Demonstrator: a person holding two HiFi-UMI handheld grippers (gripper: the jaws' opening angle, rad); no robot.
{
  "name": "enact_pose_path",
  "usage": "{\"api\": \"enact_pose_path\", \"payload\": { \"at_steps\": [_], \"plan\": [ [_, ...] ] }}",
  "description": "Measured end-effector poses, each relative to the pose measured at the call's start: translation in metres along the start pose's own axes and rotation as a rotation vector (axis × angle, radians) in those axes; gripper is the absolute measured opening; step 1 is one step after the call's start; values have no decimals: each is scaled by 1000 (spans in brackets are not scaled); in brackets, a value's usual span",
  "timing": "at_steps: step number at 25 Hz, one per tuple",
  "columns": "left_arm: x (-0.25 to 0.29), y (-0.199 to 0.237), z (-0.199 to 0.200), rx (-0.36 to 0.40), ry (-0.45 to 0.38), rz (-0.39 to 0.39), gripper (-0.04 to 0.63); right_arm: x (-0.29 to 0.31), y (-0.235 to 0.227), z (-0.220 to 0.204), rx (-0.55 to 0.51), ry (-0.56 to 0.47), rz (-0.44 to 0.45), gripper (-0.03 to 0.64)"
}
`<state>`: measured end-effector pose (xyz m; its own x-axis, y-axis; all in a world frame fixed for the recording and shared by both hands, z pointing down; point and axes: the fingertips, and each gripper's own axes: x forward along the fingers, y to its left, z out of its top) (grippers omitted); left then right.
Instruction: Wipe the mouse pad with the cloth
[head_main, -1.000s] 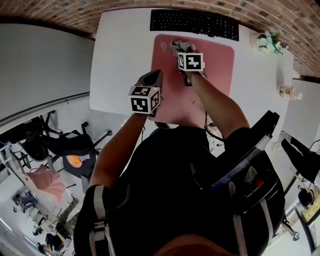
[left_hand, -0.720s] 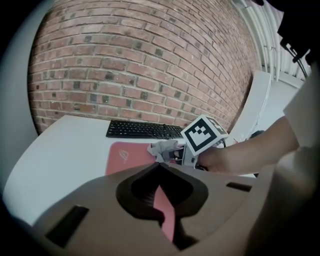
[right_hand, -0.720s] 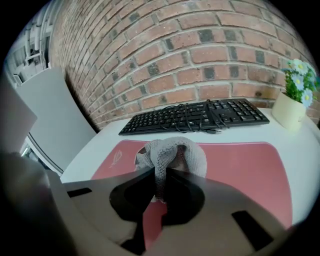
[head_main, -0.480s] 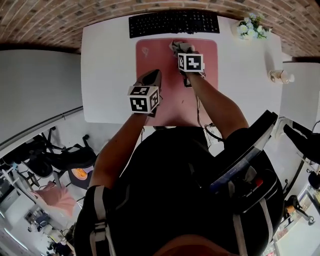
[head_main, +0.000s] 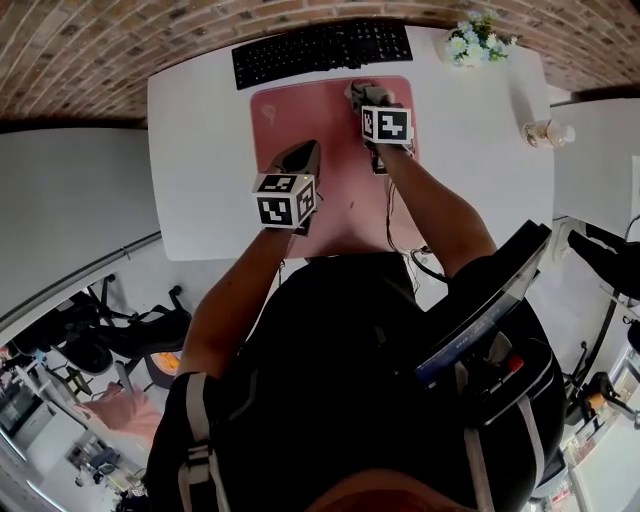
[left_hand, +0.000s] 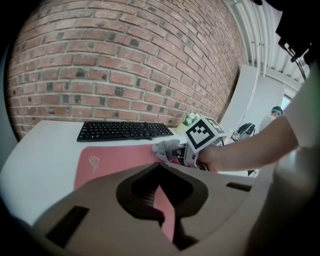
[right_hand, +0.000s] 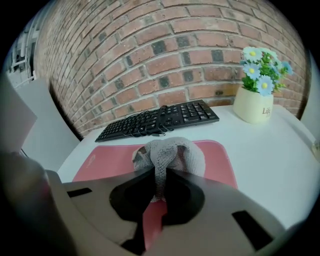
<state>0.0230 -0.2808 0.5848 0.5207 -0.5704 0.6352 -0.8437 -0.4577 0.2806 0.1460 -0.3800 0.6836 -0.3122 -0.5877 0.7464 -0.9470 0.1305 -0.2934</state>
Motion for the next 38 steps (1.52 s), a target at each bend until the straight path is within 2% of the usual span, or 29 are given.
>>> {"api": "enact_pose_path", "payload": {
  "at_steps": [10,14,19,24,27,30,33,35,38],
  "plan": [
    [5,-18,10,29,-18,-36,0,-19,-50,4,38,-27,-87,31],
    [-6,-23,15,57,-40,-47,0,-34,-47,12,38,-69,-82,31],
    [-32,-25,25,82,-109,-62,0,-70,-20,33,-3,-181,-25,31],
    [-78,-27,16,93,-163,-90,0,-127,21,42,-41,-290,26,31],
    [-109,-31,20,80,-226,-144,0,-163,51,43,-76,-335,51,31],
    [-141,-38,27,134,-295,-171,0,-201,86,44,-139,-397,94,31],
    [-172,-40,36,150,-350,-179,0,-239,112,44,-194,-468,88,31],
    [-194,-39,41,147,-385,-177,0,-263,125,40,-192,-507,73,29],
    [-228,-37,42,182,-418,-166,0,-297,149,29,-193,-551,57,29]
  ]
}}
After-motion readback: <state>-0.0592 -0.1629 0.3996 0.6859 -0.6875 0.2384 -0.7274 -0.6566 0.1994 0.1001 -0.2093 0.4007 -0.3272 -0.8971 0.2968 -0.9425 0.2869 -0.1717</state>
